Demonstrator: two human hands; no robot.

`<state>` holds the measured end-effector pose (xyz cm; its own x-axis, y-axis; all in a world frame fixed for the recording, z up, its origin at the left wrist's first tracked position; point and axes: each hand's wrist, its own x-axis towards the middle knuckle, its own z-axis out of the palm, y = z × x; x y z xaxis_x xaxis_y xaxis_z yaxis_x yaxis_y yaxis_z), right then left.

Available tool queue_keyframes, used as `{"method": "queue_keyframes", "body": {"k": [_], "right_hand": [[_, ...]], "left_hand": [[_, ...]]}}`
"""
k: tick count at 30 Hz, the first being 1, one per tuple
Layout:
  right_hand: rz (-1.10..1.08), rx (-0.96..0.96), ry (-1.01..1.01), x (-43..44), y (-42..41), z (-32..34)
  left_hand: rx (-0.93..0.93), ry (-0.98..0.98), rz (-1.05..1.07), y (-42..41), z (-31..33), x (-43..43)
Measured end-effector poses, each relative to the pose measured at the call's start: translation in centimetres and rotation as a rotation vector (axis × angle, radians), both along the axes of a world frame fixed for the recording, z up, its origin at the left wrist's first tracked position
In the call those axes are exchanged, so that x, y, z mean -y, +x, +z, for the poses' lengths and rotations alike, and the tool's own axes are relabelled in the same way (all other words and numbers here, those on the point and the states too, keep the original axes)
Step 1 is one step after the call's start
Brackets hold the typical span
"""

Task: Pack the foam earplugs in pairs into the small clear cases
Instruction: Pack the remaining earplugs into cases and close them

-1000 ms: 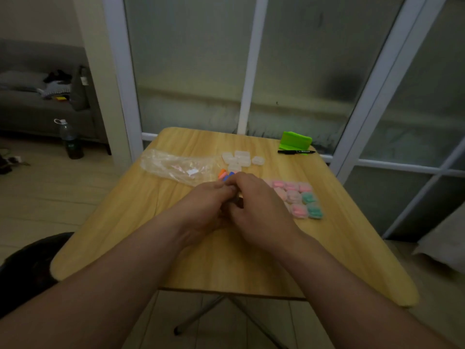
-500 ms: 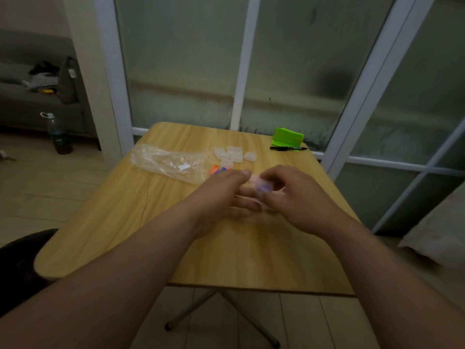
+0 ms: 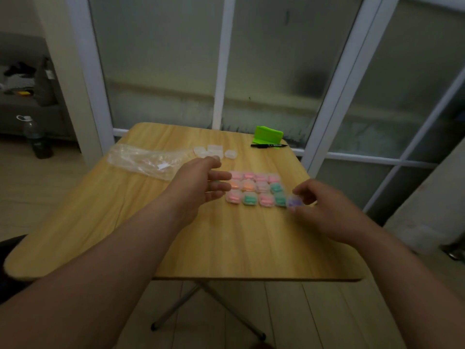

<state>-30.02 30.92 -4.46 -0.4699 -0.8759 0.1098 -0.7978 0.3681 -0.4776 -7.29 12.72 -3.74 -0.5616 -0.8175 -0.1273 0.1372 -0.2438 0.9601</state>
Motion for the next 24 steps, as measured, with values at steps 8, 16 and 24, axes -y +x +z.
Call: {"method": "queue_keyframes", "body": {"k": [8, 16, 24], "right_hand": [[0.068, -0.073, 0.081, 0.1, 1.0, -0.9], [0.054, -0.026, 0.101, 0.2, 1.1, -0.6], [0.004, 0.002, -0.179, 1.8, 2.0, -1.0]], "left_hand": [[-0.001, 0.005, 0.037, 0.0, -0.4, -0.6], [-0.056, 0.032, 0.126, 0.8, -0.2, 0.5], [-0.151, 0.131, 0.401, 2.4, 1.0, 2.3]]}}
